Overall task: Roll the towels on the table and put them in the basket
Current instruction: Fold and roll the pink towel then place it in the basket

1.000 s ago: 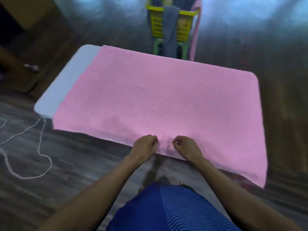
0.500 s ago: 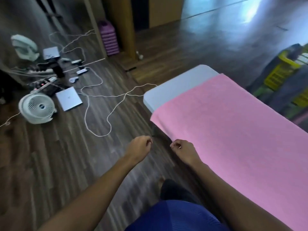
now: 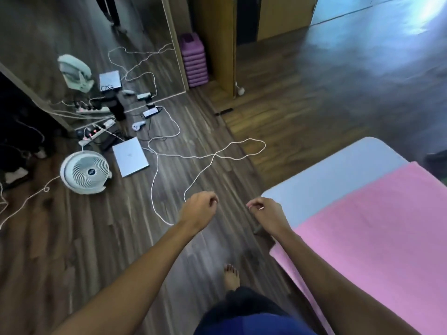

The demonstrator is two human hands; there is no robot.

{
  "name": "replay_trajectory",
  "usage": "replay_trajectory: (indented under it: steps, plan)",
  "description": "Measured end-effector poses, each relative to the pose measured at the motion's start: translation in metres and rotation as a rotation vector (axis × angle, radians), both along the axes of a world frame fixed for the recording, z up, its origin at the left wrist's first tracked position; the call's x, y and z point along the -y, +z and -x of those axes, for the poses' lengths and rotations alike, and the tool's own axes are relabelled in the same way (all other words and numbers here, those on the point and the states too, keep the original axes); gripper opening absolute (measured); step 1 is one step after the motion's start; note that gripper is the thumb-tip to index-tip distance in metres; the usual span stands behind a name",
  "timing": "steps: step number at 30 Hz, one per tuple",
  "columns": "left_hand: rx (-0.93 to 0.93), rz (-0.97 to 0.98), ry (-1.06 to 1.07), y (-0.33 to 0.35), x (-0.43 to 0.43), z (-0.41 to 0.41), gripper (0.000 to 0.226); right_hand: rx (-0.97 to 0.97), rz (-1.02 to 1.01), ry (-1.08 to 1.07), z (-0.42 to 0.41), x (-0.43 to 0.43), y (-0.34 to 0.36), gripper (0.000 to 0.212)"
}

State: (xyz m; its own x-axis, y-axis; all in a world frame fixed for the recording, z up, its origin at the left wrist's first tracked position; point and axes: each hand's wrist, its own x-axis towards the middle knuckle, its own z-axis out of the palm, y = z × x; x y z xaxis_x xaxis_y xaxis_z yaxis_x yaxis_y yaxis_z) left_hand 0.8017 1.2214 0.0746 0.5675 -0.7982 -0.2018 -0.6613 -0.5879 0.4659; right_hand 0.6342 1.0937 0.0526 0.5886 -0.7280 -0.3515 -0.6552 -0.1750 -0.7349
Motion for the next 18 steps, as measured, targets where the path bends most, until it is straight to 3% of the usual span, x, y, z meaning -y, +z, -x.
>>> replay_trajectory:
  steps: [12, 18]
  plan:
    - [-0.003, 0.044, -0.303, 0.017, 0.226, -0.124, 0.015, 0.077, -0.046, -0.331, -0.095, 0.163, 0.011, 0.018]
    - [0.103, 0.034, -0.632, 0.018, 0.378, -0.165, 0.015, 0.147, -0.043, -0.634, -0.125, 0.254, 0.001, 0.016]
